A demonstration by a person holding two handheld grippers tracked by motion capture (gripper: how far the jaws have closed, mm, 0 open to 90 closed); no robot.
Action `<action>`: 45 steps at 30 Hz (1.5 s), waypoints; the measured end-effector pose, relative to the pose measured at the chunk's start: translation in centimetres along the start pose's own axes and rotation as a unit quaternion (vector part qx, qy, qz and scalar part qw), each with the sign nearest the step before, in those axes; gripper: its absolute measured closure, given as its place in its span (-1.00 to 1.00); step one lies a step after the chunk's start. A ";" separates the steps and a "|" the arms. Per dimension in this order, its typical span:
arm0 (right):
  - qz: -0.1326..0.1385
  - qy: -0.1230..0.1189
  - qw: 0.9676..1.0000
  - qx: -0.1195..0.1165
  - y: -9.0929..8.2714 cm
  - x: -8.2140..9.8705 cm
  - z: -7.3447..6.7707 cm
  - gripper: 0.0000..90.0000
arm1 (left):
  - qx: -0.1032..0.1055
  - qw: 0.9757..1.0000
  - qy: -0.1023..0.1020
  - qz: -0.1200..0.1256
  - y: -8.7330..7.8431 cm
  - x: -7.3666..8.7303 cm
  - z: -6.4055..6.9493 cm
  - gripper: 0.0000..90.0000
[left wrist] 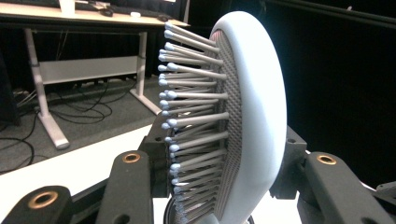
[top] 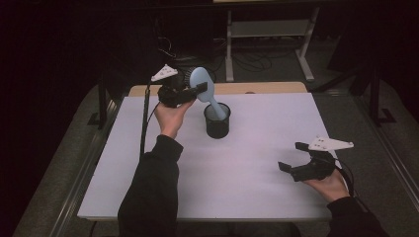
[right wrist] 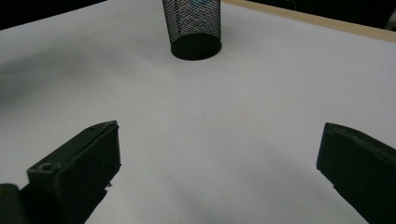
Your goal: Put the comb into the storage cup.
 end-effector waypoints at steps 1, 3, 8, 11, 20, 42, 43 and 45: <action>0.000 0.000 1.000 0.000 0.0 0.0 0.0 -1.00 | 0.000 1.000 -0.001 -0.001 0.1 0.2 0.0 0.19; -0.002 0.001 1.000 0.000 0.1 0.1 0.0 -1.00 | 0.000 1.000 -0.004 -0.002 0.1 0.5 -0.1 0.19; -0.009 -0.002 1.000 -0.001 0.3 0.4 0.0 -1.00 | -0.002 1.000 -0.016 -0.001 0.2 1.3 -0.4 0.19; -0.013 -0.003 1.000 -0.001 0.3 0.5 0.0 -1.00 | -0.001 1.000 -0.022 -0.002 0.3 1.7 -0.5 0.19; -0.009 -0.002 1.000 0.001 0.2 0.4 0.2 -1.00 | -0.004 0.999 -0.046 0.003 0.9 2.7 -1.0 0.18; -0.012 -0.001 1.000 0.000 0.2 0.6 0.2 -1.00 | -0.022 0.994 -0.107 0.009 1.0 5.3 -3.1 0.16; -0.012 -0.001 1.000 0.000 0.2 0.6 0.2 -1.00 | -0.021 0.994 -0.110 0.011 0.9 5.3 -3.2 0.16; -0.013 -0.001 1.000 0.002 0.2 0.6 0.2 -1.00 | -0.021 0.993 -0.113 0.010 0.7 5.5 -3.5 0.15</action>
Point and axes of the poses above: each handheld gripper's, and its own axes: y roughly forward along the jaws, x roughly out of its underside, z roughly to its right, the point moved 10 cm from there along y, roughly forward along the jaws, and after that the axes turned 2 degrees about z, right-handed, at the moved point
